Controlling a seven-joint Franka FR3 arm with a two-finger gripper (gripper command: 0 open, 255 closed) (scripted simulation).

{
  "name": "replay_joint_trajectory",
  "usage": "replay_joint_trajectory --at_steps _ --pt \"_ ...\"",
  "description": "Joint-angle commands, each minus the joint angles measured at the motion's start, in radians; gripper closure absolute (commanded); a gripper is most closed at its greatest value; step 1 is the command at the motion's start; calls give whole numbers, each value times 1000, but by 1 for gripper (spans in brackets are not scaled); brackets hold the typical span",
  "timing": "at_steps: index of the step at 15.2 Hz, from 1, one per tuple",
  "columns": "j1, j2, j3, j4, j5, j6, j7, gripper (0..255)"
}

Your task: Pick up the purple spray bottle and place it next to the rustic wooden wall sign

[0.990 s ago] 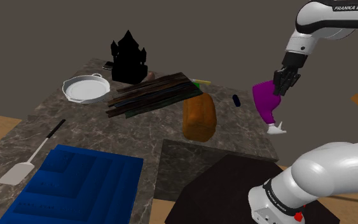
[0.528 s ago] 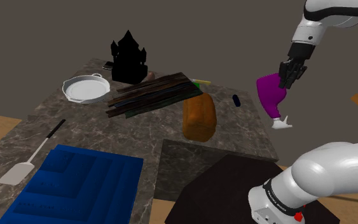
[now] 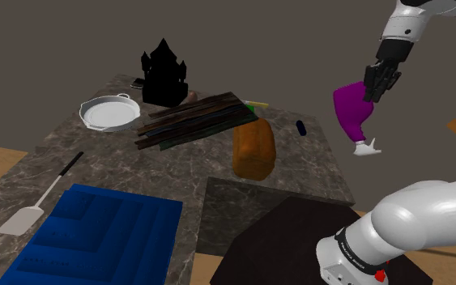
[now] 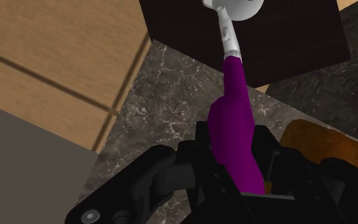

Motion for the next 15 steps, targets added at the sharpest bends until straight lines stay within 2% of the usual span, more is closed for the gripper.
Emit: replay_joint_trajectory --at_steps 1,6,15 --pt "2 7 2 32 3 -26 -1 255" --pt "5 22 4 109 7 -88 -5 255" --pt "69 284 61 349 130 -77 102 255"
